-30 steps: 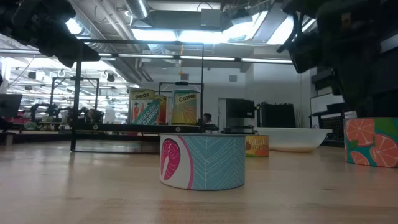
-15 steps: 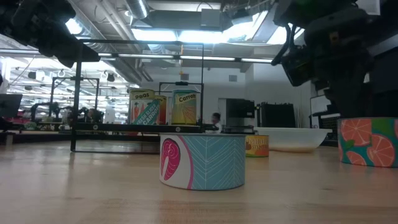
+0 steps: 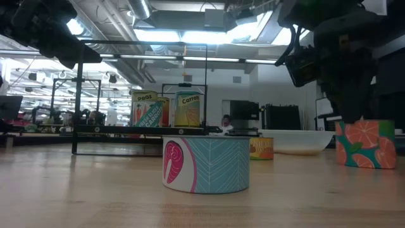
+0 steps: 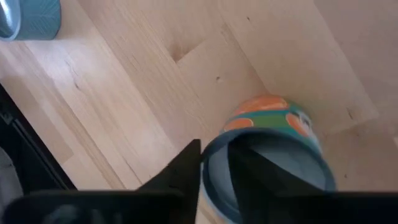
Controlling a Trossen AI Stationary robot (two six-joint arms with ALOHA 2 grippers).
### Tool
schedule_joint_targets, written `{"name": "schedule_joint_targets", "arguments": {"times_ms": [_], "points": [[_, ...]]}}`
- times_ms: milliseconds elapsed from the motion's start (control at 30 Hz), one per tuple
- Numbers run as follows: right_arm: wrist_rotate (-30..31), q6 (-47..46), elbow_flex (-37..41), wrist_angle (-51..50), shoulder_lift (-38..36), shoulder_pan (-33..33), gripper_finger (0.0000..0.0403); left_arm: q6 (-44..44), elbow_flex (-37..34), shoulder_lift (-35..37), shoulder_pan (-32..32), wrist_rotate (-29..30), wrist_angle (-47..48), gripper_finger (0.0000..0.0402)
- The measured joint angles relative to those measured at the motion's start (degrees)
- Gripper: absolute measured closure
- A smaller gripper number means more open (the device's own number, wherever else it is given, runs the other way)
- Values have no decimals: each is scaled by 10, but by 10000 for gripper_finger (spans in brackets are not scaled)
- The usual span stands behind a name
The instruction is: Pick and place cans onto a shelf
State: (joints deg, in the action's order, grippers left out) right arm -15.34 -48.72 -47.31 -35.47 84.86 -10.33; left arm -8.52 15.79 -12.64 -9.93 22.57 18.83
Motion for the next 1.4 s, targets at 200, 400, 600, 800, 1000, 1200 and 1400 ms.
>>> {"name": "schedule_joint_targets", "arguments": {"times_ms": [200, 400, 600, 800, 1000, 1200, 1400], "points": [[-3, 36, 0, 1, 0, 0, 390, 0, 0, 0, 0, 0, 0, 337], [-42, 142, -1, -4, 2, 1, 392, 0, 0, 0, 0, 0, 0, 337], [-102, 403, -29, -9, 3, 0, 396, 0, 0, 0, 0, 0, 0, 337], [-78, 602, -50, -35, 2, 0, 394, -3, 0, 0, 0, 0, 0, 337], [-22, 711, -51, -90, 2, 0, 393, -3, 0, 0, 0, 0, 0, 337], [-17, 777, -51, -118, 2, 0, 393, -3, 0, 0, 0, 0, 0, 337], [33, 775, -51, -119, 2, 0, 392, -4, 0, 0, 0, 0, 0, 337]]}}
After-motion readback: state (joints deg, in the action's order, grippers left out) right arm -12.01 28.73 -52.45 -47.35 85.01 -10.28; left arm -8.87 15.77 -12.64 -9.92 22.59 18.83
